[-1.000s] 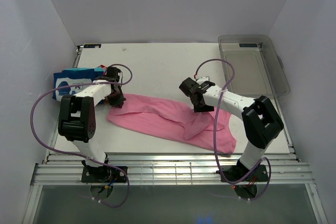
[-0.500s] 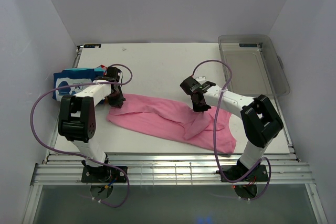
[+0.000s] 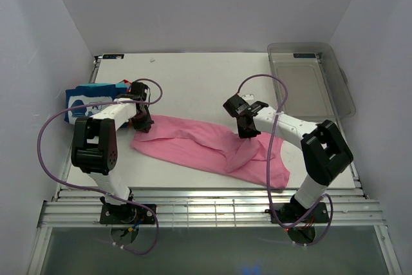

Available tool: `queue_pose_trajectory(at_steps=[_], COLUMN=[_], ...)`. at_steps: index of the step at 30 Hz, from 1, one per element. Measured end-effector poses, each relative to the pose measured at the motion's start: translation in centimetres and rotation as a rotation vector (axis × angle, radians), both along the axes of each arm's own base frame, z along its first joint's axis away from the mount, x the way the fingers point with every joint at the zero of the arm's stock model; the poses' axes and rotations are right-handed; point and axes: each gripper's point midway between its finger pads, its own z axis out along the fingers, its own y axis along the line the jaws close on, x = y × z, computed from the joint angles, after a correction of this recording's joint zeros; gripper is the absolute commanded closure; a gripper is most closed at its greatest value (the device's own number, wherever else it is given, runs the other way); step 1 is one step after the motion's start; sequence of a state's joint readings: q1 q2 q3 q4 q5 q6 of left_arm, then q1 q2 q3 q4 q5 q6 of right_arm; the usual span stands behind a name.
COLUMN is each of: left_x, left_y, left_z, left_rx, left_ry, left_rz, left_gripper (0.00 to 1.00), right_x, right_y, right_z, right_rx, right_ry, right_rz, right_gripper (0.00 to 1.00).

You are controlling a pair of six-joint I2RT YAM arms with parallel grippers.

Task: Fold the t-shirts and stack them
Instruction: Fold the other side of the tshirt into a rectangle

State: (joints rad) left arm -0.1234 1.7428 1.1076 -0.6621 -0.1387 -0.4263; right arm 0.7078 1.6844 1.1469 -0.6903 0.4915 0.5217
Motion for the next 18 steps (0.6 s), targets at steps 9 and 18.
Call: queue_pose_trajectory(at_steps=[9,18], left_x=[0.0,0.0], left_y=[0.0,0.0], left_z=[0.0,0.0], left_rx=[-0.001,-0.002], left_ry=[0.0,-0.001], left_rz=[0.001,0.003], left_gripper=[0.93,0.94], right_x=[-2.1,-11.1], right_y=[-0.9,-3.5], right_z=[4.7,1.9], right_rx=[0.091,0.064], right_ry=[-0.047,0.118], right_rz=[-0.028,-0.043], right_gripper=[0.92,0.92])
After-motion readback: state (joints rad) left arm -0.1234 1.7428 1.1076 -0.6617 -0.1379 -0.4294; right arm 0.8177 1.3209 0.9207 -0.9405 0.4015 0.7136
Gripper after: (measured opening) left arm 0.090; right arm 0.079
